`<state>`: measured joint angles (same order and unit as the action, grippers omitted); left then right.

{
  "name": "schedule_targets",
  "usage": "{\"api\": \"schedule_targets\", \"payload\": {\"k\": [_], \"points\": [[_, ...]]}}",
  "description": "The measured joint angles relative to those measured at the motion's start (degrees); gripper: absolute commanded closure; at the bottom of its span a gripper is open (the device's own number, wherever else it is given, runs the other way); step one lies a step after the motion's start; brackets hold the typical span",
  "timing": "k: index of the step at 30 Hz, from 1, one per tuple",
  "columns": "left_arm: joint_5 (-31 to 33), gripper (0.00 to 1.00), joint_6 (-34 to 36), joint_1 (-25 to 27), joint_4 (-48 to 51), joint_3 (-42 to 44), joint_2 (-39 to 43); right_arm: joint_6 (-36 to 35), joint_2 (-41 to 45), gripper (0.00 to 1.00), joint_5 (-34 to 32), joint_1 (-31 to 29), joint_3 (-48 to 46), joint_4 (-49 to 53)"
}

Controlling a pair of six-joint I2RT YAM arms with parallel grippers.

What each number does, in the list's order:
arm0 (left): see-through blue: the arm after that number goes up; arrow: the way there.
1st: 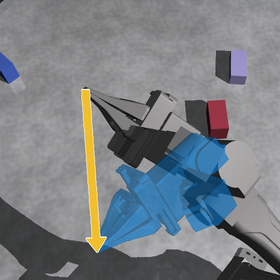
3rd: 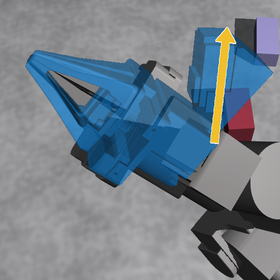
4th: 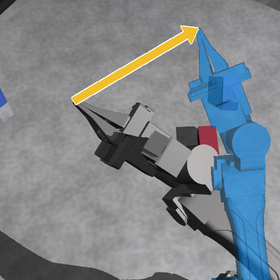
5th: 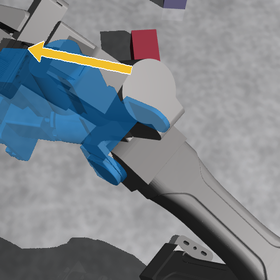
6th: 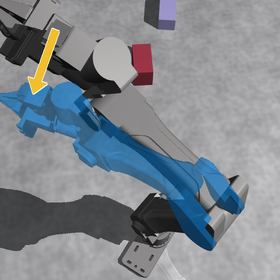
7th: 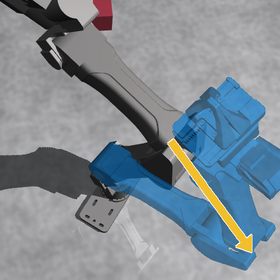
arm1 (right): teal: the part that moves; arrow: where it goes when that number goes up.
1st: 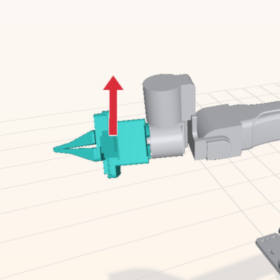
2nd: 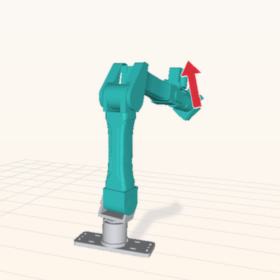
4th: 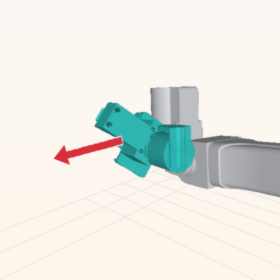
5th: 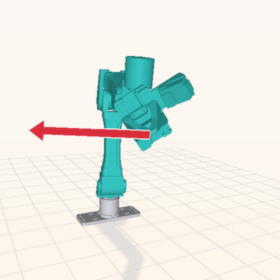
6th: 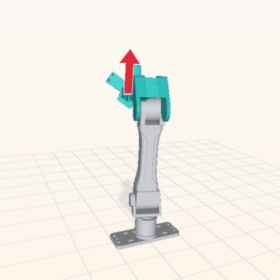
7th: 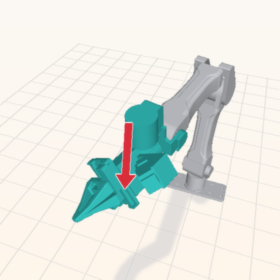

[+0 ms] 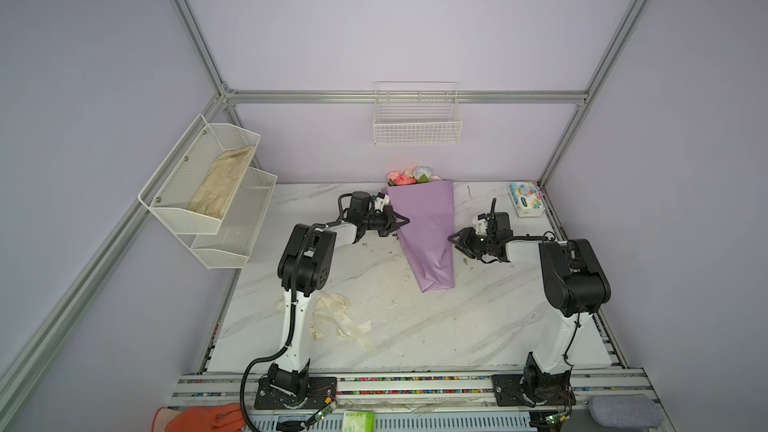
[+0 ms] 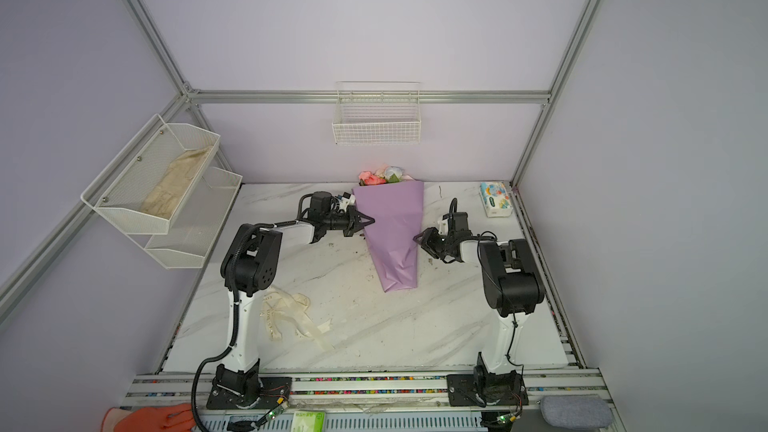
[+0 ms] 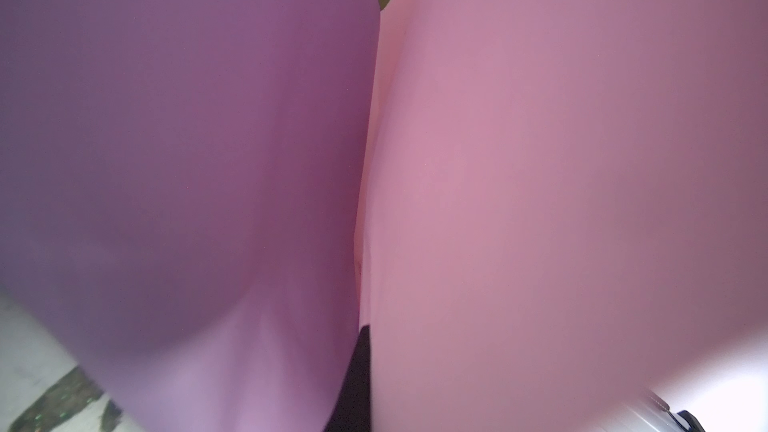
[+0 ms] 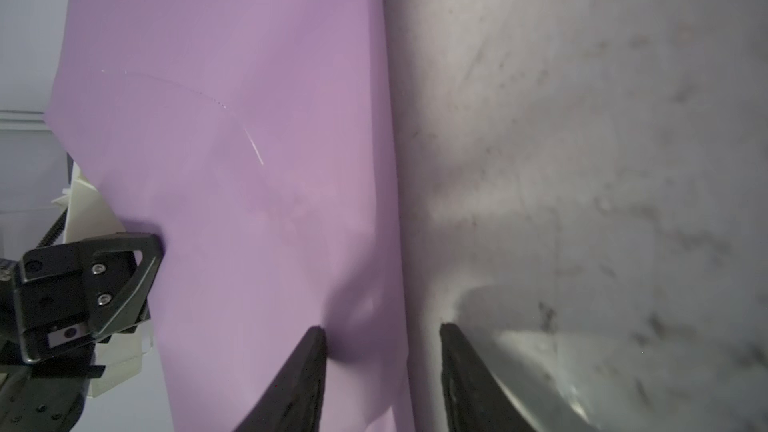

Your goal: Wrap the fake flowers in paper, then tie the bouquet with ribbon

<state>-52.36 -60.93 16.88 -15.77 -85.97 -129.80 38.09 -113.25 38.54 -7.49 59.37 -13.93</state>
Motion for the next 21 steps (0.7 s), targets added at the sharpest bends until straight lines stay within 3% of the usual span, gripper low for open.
{"api": "schedule_targets", "payload": {"k": [4, 13, 14, 16, 21], "points": [[-0.11, 1.0, 0.09, 0.0, 0.35, 0.0, -0.02, -0.31, -3.04, 0.9, 1.53, 0.59, 1.66, -1.77], [-0.09, 1.0, 1.6, -0.57, 2.56, 0.0, 0.0, -2.62, -3.08, 0.94, 8.83, 3.5, 1.92, -5.81], [-0.13, 1.0, 1.88, -0.76, 3.02, 0.0, 0.0, -3.06, -3.04, 0.91, 9.81, 3.69, 1.9, -6.1], [-0.11, 1.0, 2.12, -1.01, 3.65, 0.0, -0.02, -3.45, -2.89, 0.72, 10.97, 4.0, 1.84, -6.43], [-0.17, 1.0, 2.21, -1.62, 3.89, 0.0, -0.09, -3.52, -1.95, 0.47, 13.07, 4.9, -1.05, -8.9]]}}
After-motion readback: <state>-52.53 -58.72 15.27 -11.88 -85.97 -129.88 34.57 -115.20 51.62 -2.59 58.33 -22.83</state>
